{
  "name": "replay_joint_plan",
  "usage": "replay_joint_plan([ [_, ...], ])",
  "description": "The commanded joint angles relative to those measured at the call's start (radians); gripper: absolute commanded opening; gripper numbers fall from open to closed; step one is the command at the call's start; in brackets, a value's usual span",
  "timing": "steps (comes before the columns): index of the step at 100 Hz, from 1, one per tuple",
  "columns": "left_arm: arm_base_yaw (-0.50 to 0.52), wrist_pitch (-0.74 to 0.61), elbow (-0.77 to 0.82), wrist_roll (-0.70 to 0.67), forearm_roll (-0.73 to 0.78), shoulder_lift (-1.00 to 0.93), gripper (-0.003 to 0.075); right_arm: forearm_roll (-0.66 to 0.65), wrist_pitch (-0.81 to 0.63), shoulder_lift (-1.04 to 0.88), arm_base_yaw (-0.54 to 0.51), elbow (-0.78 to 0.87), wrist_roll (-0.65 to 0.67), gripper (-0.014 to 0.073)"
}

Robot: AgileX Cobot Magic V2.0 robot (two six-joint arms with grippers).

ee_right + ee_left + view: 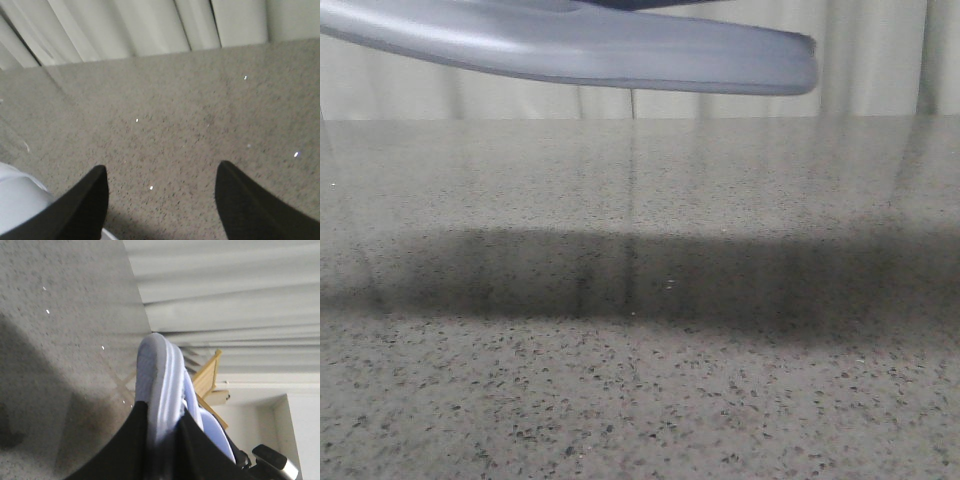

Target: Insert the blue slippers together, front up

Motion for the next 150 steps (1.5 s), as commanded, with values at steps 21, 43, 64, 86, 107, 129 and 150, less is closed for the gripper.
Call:
replay_joint_plan([
  [21, -0.006, 0.049, -0.037, -0.006, -0.069, 0.043, 0.0016, -0.134, -0.063, -0.199, -0.038, -0.033, -0.009, 0.0405],
  [43, -0.006, 0.050, -0.037, 0.034, -0.070, 0.088, 0.0016, -0.192, -0.077, -0.311, -0.040, -0.033, -0.009, 0.0405],
  [64, -0.006, 0.052, -0.037, 0.125, -0.104, 0.169, 0.0016, -0.192, -0.075, -0.348, -0.040, -0.033, -0.009, 0.0405],
  [86, -0.006, 0.052, -0.039, 0.188, -0.104, 0.267, 0.0016, -0.192, -0.044, -0.348, -0.040, -0.033, -0.009, 0.0405],
  [107, -0.006, 0.050, -0.072, 0.264, -0.104, 0.348, 0.0016, -0.192, -0.030, -0.348, -0.040, -0.033, -0.009, 0.0404],
  [129, -0.006, 0.046, -0.158, 0.297, -0.104, 0.407, 0.0016, -0.192, -0.026, -0.348, -0.040, -0.033, -0.009, 0.0404],
  [150, -0.006, 0.022, -0.176, 0.301, -0.104, 0.463, 0.0016, -0.192, -0.024, -0.348, -0.040, -0.033, -0.009, 0.0404],
])
